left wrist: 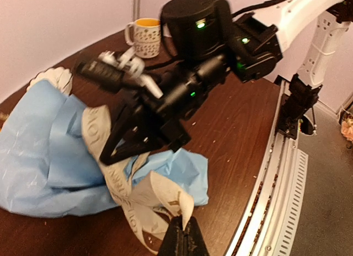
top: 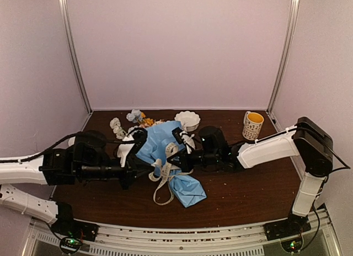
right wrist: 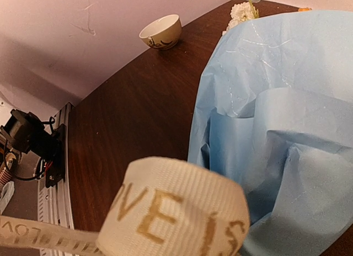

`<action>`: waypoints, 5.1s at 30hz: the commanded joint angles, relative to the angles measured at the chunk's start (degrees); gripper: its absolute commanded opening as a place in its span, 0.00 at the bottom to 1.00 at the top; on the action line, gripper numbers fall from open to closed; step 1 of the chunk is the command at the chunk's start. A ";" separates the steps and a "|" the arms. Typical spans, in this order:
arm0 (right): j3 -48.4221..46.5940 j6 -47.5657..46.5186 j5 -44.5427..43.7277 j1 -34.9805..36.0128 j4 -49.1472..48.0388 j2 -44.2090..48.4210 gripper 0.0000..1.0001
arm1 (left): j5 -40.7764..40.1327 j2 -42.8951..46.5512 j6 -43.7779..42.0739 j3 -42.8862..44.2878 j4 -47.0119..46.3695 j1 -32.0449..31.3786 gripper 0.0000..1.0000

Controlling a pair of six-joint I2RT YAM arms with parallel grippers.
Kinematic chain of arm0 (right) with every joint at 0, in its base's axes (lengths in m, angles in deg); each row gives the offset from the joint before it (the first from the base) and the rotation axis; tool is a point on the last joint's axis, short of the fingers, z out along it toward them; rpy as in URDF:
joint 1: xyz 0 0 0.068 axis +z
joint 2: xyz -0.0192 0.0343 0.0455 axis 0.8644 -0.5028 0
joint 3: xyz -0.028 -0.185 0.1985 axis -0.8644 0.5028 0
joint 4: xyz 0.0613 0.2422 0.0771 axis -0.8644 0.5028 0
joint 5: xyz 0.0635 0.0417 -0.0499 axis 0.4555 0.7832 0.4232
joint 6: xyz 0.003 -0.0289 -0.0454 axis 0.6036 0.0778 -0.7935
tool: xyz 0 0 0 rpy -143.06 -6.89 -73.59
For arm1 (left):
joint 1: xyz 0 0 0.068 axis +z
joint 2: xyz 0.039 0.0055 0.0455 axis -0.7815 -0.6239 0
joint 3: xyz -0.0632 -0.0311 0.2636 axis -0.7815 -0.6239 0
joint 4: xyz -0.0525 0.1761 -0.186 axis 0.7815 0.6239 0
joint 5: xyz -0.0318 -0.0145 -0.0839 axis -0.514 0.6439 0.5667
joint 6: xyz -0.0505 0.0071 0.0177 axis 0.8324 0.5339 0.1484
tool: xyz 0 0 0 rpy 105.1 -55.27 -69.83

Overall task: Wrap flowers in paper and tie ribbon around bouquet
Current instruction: Cross the half-tied ribbon over the folded bouquet.

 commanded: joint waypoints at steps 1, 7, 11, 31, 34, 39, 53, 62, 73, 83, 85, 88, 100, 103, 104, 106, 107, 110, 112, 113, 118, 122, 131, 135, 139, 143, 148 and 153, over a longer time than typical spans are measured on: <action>-3.31 -3.63 3.14 -0.46 6.14 -0.42 0.00 | 7.51 -10.19 -8.82 8.32 -2.98 -1.52 0.00; -4.32 -5.76 6.24 -1.36 8.92 -0.30 0.00 | 15.86 -24.64 -16.08 16.65 -7.44 -3.28 0.00; -5.46 -6.85 7.52 -1.85 10.97 -0.48 0.00 | 17.46 -32.80 -19.01 23.96 -8.06 -3.37 0.00; -5.47 -10.45 9.31 -1.95 14.12 0.96 0.00 | 14.05 -41.56 -25.81 34.84 -6.26 -3.90 0.77; -5.68 -10.82 9.30 -1.97 14.42 0.99 0.00 | 10.77 -36.58 -25.22 31.74 -7.50 -3.62 0.78; -5.69 -11.90 10.62 -1.94 14.73 1.11 0.00 | 11.30 -25.79 -16.62 21.30 -13.63 1.86 0.58; -6.67 -20.37 17.23 -1.92 17.11 1.58 0.00 | 21.12 -22.69 -3.81 3.65 -26.16 19.20 0.64; -7.01 -23.55 20.36 -1.97 18.02 1.77 0.00 | 24.64 -30.01 -3.87 4.96 -27.97 20.25 0.59; -8.57 -25.75 20.73 -1.93 20.99 0.92 0.00 | 31.75 -33.17 -1.02 5.87 -32.62 20.31 0.50; -8.79 -26.29 20.57 -1.94 22.07 0.85 0.00 | 33.78 -31.94 -1.03 5.66 -31.22 20.31 0.05; -8.77 -26.26 20.18 -1.98 22.27 1.03 0.00 | 32.30 -30.87 -0.76 4.99 -31.18 20.35 0.00; -8.68 -25.50 17.31 -2.00 23.34 2.03 0.15 | 26.73 -28.44 -0.43 2.13 -31.48 20.31 0.00; -7.84 -24.90 4.90 -5.20 31.35 5.19 0.43 | 17.59 -24.41 6.31 -9.05 -41.01 20.34 0.00; -10.91 -27.62 4.65 -5.18 35.60 2.73 0.45 | 17.37 -24.42 7.05 -9.92 -42.10 20.34 0.00; -12.00 -28.61 4.97 -5.13 36.81 1.93 0.45 | 17.27 -24.37 7.15 -9.98 -42.25 20.33 0.00; -13.86 -30.23 6.22 -5.07 39.02 0.62 0.44 | 17.00 -24.10 7.33 -10.17 -42.60 20.31 0.00; -14.43 -30.93 6.86 -4.93 39.74 -0.04 0.44 | 16.78 -24.05 7.46 -10.34 -42.76 20.31 0.00; -15.84 -32.59 8.29 -4.46 42.20 -1.12 0.44 | 16.43 -24.24 7.85 -10.77 -43.20 20.35 0.00; -16.33 -33.69 7.71 -4.15 43.71 -1.78 0.44 | 16.65 -24.69 8.12 -10.88 -43.62 20.29 0.00; -16.61 -34.14 7.32 -3.99 44.55 -2.17 0.44 | 16.81 -24.92 8.20 -10.90 -43.95 20.31 0.00; -17.93 -36.55 7.33 -3.33 47.96 -3.13 0.40 | 16.76 -25.40 8.46 -10.73 -44.49 20.32 0.00; -18.35 -37.05 8.43 -3.06 48.81 -3.55 0.27 | 16.52 -25.74 8.30 -10.73 -44.38 20.33 0.00; -17.96 -33.80 14.19 -3.10 46.76 -0.45 0.00 | 14.51 -25.91 9.33 -11.87 -44.56 20.31 0.00; -15.81 -30.27 17.86 -3.09 43.45 1.36 0.00 | 14.86 -28.63 10.10 -11.35 -46.55 20.31 0.00; -12.49 -26.22 21.63 -3.10 38.67 3.00 0.00 | 14.54 -31.19 10.19 -10.34 -47.07 20.32 0.00; -10.30 -24.49 24.89 -2.97 36.37 3.45 0.00 | 14.00 -32.56 10.04 -8.86 -45.85 20.36 0.00; -13.54 -29.88 25.07 -1.90 45.49 1.17 0.09 | 13.12 -33.74 10.16 -7.71 -44.50 20.34 0.00; -18.80 -33.51 22.10 -3.43 53.62 0.99 0.34 | 13.31 -33.62 10.12 -7.56 -44.31 20.36 0.00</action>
